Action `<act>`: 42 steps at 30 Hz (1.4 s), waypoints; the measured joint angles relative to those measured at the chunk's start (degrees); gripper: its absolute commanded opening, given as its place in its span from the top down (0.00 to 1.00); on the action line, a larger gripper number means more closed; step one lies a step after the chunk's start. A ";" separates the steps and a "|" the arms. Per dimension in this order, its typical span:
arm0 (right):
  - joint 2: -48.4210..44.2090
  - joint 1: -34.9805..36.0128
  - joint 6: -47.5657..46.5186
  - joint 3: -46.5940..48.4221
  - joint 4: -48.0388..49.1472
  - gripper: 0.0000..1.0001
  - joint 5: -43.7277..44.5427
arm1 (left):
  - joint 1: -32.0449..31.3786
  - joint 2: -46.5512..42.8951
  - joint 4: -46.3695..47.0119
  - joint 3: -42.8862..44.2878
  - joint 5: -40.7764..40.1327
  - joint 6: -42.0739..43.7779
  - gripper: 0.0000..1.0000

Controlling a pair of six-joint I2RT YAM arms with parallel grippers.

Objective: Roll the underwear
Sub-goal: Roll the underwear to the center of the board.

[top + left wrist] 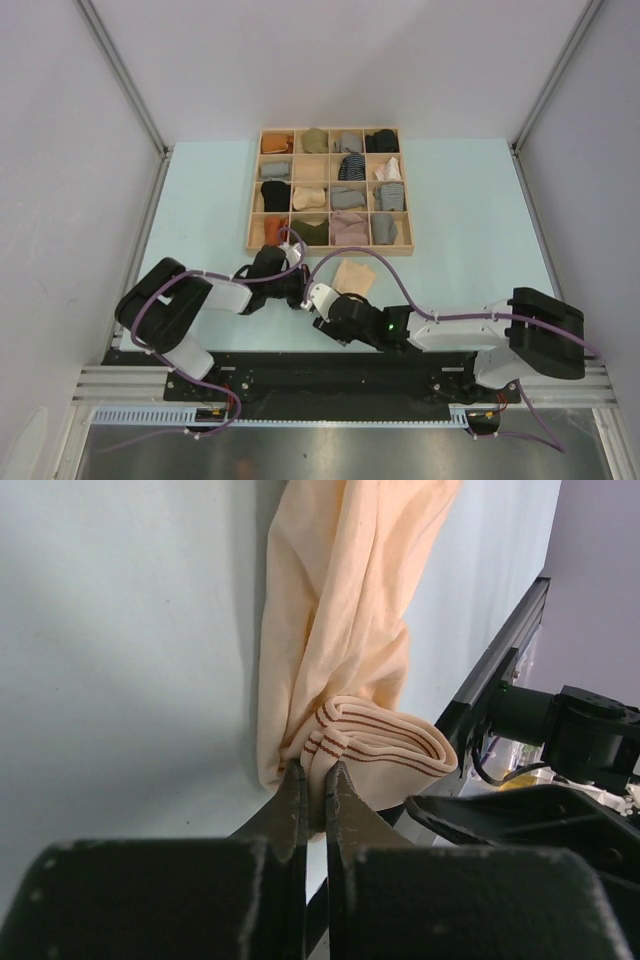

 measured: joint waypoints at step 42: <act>9.97 -6.80 10.16 8.13 -8.81 1.00 -4.92 | 9.01 -13.84 -10.51 -3.34 2.84 1.16 0.12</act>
